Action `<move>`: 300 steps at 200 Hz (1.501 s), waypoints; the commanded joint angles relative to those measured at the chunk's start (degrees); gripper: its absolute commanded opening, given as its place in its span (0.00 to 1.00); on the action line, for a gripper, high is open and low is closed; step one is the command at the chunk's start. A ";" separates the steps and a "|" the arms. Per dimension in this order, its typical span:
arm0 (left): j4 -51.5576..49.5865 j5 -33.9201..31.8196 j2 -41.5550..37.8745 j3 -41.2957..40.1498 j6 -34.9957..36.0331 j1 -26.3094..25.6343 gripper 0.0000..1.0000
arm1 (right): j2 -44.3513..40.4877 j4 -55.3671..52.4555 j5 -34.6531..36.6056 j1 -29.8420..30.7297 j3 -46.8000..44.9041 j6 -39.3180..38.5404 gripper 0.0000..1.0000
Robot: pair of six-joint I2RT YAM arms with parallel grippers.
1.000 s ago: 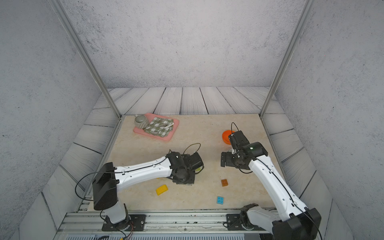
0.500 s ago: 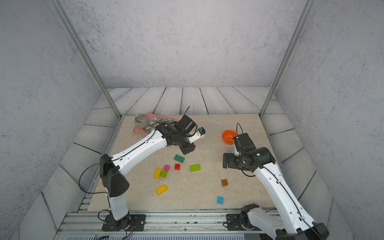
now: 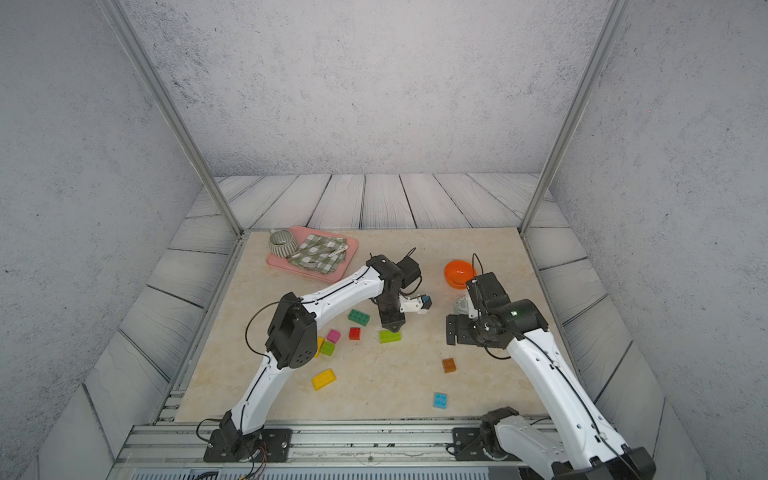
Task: Assemble the letter s with lego
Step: Assemble the lego brick with the lego brick.
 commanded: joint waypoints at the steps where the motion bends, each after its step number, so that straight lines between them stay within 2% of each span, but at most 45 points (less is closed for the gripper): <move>1: -3.31 1.32 0.44 1.47 2.37 -0.46 0.00 | -0.47 0.21 -0.70 -0.29 -0.19 -1.21 0.97; 105: -3.40 -5.15 4.72 5.35 -0.93 -2.13 0.00 | 0.26 0.54 -1.32 -0.29 -0.10 -1.30 0.97; 210: -3.96 -7.54 5.97 5.48 -3.58 -2.24 0.00 | -0.19 0.24 -1.23 -0.28 -0.32 -1.36 0.97; 300: -2.63 -6.55 6.68 4.61 -4.85 -1.80 0.00 | -0.29 0.10 -1.11 -0.38 -0.41 -1.31 0.97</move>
